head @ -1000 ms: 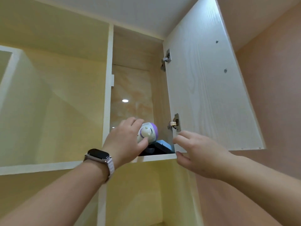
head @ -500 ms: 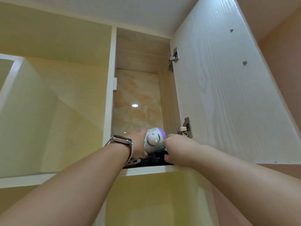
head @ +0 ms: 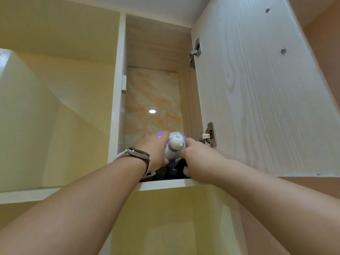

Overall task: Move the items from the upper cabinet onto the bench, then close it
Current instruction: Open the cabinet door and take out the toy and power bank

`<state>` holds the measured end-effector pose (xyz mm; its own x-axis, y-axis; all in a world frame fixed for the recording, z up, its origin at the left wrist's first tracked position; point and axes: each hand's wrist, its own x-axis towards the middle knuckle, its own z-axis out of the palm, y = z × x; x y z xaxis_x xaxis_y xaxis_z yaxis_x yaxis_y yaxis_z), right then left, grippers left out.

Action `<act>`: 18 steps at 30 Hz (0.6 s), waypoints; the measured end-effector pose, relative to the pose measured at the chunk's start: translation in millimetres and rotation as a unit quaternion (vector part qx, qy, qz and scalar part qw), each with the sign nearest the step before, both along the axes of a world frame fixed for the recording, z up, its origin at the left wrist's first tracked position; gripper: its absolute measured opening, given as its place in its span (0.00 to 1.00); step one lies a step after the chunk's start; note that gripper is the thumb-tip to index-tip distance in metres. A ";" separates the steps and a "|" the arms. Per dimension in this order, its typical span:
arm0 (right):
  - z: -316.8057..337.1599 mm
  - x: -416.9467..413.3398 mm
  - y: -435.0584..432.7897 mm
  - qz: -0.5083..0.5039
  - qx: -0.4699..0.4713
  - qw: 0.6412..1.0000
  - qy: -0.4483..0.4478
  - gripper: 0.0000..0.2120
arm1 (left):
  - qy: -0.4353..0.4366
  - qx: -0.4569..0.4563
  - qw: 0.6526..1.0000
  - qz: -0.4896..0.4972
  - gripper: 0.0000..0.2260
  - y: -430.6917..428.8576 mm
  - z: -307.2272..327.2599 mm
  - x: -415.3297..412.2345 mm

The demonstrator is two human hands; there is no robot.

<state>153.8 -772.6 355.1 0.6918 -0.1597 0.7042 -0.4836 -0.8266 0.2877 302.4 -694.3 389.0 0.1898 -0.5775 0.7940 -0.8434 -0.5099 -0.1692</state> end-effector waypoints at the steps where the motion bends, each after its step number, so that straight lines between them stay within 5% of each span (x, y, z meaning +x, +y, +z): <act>1: -0.9 -1.5 0.8 0.012 0.006 1.000 -0.015 0.06 | -0.001 -0.016 1.000 -0.004 0.27 0.9 -0.3 -2.6; 10: -11.5 -10.7 9.3 0.018 -0.011 0.989 -0.148 0.07 | -0.030 -0.119 0.992 -0.019 0.37 24.2 -0.2 -33.8; 18: -15.8 -16.0 16.4 0.006 0.075 0.992 -0.103 0.09 | -0.004 -0.150 0.986 -0.070 0.39 59.1 -5.7 -55.9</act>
<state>137.8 -756.1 339.3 0.5376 -0.2656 0.8003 -0.5088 -0.8590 0.0567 246.5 -635.2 383.2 0.1185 -0.3367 0.9341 -0.9082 -0.4170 -0.0351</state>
